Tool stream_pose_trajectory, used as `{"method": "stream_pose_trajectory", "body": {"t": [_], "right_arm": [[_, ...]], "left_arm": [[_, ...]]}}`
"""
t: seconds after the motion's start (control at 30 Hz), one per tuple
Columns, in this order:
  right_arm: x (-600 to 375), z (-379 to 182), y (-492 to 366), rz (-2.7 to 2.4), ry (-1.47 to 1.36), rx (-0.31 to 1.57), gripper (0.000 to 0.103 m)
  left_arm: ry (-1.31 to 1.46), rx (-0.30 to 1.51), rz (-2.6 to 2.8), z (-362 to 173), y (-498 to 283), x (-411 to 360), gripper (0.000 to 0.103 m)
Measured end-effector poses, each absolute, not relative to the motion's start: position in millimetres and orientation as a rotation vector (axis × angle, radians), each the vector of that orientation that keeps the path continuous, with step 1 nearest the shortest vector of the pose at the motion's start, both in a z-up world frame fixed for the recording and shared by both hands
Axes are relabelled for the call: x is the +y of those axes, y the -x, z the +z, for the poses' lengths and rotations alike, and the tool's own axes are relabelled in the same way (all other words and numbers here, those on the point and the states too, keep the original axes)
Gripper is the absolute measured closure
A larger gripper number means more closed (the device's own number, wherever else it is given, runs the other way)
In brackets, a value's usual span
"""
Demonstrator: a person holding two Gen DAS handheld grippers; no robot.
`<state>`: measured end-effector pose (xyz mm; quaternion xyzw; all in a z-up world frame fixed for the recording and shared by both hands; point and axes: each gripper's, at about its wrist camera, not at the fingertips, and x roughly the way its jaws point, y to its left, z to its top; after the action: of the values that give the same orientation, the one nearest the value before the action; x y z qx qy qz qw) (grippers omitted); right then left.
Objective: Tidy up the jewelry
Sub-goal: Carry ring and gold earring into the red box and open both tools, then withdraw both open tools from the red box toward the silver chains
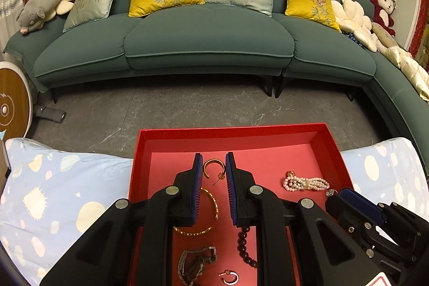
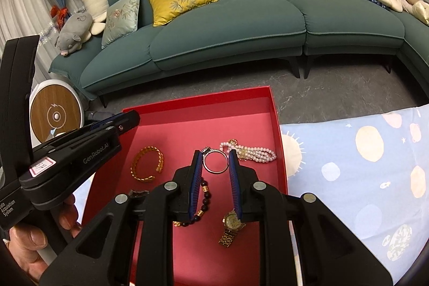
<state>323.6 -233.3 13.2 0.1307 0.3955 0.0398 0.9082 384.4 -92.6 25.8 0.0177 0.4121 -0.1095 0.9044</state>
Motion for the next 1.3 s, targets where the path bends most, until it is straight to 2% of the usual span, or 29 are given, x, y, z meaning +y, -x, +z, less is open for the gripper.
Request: {"method": "stream_pose_trajectory", "body": {"t": [0.3, 0.57, 1.0, 1.3], "right_arm": [[-231.7, 3.5, -328.4, 0.084, -0.266, 0.817, 0.082], [-238.9, 11.7, -312.7, 0.090, -0.281, 0.776, 0.082], [-225.7, 51.7, -181.6, 0.186, -0.231, 0.781, 0.082], [-186.8, 20.6, -127.5, 0.199, -0.206, 0.852, 0.082]], "left_arm": [[0.016, 0.870, -0.231, 15.5, -392.4, -88.6, 0.086], [0.134, 0.849, -0.243, 30.5, -381.6, -58.6, 0.086], [0.077, 0.807, -0.231, 72.1, -238.4, 1.5, 0.084], [0.058, 0.858, -0.210, 48.1, -165.9, 21.5, 0.083]]}}
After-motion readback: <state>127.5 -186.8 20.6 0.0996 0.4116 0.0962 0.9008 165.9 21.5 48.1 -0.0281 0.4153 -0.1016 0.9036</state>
